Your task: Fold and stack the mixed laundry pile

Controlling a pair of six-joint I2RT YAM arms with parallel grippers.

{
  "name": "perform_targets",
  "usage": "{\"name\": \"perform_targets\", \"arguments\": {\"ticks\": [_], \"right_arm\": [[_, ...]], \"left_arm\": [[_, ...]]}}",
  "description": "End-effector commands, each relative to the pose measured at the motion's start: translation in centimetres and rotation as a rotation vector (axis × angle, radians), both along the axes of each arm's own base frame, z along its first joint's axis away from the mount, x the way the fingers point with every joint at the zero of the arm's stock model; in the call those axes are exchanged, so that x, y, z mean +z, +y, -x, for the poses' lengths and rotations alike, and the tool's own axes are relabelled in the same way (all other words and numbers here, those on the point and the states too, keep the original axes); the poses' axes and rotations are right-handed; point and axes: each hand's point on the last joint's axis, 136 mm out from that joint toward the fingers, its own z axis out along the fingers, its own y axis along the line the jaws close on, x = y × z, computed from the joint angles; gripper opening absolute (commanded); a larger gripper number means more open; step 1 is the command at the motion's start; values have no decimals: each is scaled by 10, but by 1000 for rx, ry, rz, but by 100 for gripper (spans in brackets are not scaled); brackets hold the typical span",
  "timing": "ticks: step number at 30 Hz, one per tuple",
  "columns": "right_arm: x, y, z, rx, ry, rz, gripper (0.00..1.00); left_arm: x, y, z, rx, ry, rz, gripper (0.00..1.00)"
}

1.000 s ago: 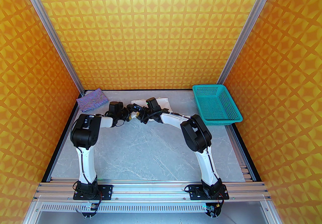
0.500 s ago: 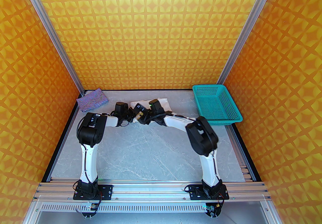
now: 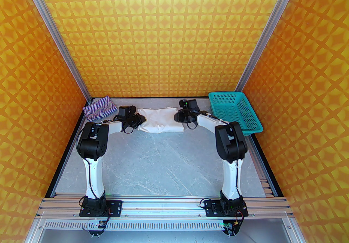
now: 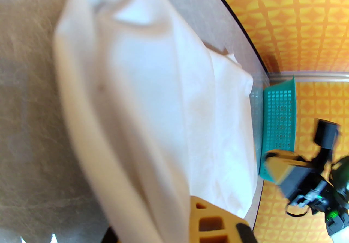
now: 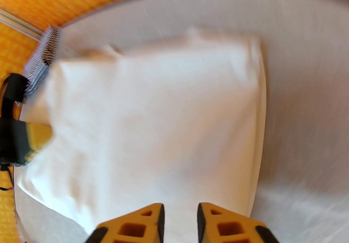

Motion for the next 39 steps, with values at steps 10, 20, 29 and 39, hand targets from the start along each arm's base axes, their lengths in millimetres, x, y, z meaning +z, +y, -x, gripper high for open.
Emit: {"name": "perform_targets", "arguments": {"ticks": [10, 20, 29, 39], "right_arm": [[-22, -1, 24, -43, 144, -70, 30], [109, 30, -4, -27, -160, -440, 41], [90, 32, 3, -4, -125, -434, 38], [85, 39, -2, 21, -108, -451, 33]], "left_arm": [[57, 26, 1, -223, -171, -198, 0], [111, 106, -58, -175, -374, -399, 0], [120, 216, -91, -33, -388, -458, 0], [107, 323, -75, 44, -342, -494, 0]]}}
